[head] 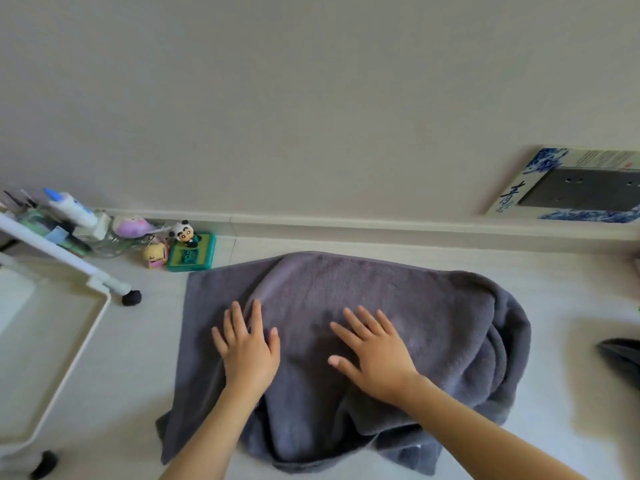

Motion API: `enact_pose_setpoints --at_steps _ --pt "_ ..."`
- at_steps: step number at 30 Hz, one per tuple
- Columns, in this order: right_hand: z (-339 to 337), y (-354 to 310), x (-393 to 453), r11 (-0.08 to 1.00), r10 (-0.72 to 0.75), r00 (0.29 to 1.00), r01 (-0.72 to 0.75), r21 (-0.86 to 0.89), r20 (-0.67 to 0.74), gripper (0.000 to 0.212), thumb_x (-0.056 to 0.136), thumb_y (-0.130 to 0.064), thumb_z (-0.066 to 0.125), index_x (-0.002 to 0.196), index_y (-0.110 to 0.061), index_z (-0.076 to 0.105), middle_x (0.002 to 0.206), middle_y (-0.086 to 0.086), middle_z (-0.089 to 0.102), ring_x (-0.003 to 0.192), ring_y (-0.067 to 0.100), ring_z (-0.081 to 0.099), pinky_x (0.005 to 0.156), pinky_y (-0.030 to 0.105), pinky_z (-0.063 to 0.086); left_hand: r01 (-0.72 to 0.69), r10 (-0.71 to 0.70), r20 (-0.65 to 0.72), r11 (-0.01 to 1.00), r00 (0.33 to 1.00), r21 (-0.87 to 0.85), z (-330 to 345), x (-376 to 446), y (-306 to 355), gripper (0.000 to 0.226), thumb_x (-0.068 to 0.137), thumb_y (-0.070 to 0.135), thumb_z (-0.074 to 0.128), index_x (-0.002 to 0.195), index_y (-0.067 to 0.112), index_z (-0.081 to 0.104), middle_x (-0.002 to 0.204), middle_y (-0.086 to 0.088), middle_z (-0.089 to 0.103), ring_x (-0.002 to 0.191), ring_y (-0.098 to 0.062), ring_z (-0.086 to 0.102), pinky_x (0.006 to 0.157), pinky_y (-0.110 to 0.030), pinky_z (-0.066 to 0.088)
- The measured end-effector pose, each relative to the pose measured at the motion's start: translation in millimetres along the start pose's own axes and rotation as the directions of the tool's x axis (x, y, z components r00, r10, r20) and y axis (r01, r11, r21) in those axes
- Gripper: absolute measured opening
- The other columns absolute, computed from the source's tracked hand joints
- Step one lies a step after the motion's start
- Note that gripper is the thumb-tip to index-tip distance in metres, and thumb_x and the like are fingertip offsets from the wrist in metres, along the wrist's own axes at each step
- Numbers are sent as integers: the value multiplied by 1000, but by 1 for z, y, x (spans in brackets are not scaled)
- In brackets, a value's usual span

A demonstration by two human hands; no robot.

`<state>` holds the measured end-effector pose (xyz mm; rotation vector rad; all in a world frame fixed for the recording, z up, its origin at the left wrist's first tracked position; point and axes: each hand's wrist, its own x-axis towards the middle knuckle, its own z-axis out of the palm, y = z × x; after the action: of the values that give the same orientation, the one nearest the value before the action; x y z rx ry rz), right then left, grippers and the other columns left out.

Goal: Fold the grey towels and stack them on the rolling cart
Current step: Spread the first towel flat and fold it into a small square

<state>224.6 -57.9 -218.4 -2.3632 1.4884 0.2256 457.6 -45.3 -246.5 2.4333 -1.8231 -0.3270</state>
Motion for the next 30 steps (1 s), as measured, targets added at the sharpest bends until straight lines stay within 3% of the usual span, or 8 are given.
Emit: enact_pose_setpoints --at_steps 3,8,11,14,17,21,26,30 --pt "14 -3 -21 994 -62 992 72 -87 106 67 89 -71 11 123 -39 58 131 -2 58 121 26 55 107 47 16 83 -89 158 996 983 45 5 -18 -33 83 83 68 8 150 21 -10 159 -11 -2 146 -32 -3 112 -58 -2" --pt "5 -2 -21 983 117 993 -117 -139 -9 109 69 -71 -29 132 -30 50 151 -4 33 144 25 17 114 46 -11 -46 48 213 999 976 -14 -8 -12 -64 93 70 67 -11 150 20 -10 160 -3 -7 146 -21 -10 115 -48 -11" --pt "6 -47 -33 990 69 994 -58 -127 80 87 88 -63 -5 116 -21 66 134 4 56 131 26 44 112 43 6 -132 131 92 991 987 3 -18 -31 -61 82 83 59 9 147 13 29 156 -15 20 144 -32 17 115 -51 5" --pt "29 -72 -58 999 -13 981 23 -49 195 67 93 -63 9 121 -30 61 129 1 60 117 26 58 108 42 13 -236 226 -124 969 966 -71 -18 -71 -58 48 84 44 40 110 12 65 117 -13 59 102 -34 56 87 -44 42" --pt "38 -76 -72 998 5 997 -10 66 74 68 88 -70 10 138 -36 41 150 1 33 138 29 32 116 43 3 -324 299 -159 931 941 -169 -10 -106 -76 33 82 39 47 98 17 65 99 -3 61 87 -26 58 77 -33 35" --pt "45 -100 -81 962 -78 989 108 252 -126 48 91 -64 29 108 -34 63 109 -9 62 101 16 54 83 36 51 -358 341 -109 889 934 -285 -5 -125 -106 34 85 37 47 114 21 56 116 -3 62 108 -19 52 94 -29 33" --pt "74 -132 -80 929 59 982 12 370 -178 44 79 -62 46 92 -30 72 92 -7 62 88 21 57 81 31 37 -453 465 -35 839 885 -301 -1 -129 -127 43 93 50 40 129 29 49 143 -7 44 136 -19 29 112 -40 16" --pt "82 -143 -77 851 219 952 -80 519 -213 25 69 -44 64 71 -21 73 85 -4 61 88 26 54 82 32 33 -345 351 -57 859 935 -378 -2 -119 -142 51 86 52 46 124 21 61 141 -7 48 133 -13 32 111 -45 27"
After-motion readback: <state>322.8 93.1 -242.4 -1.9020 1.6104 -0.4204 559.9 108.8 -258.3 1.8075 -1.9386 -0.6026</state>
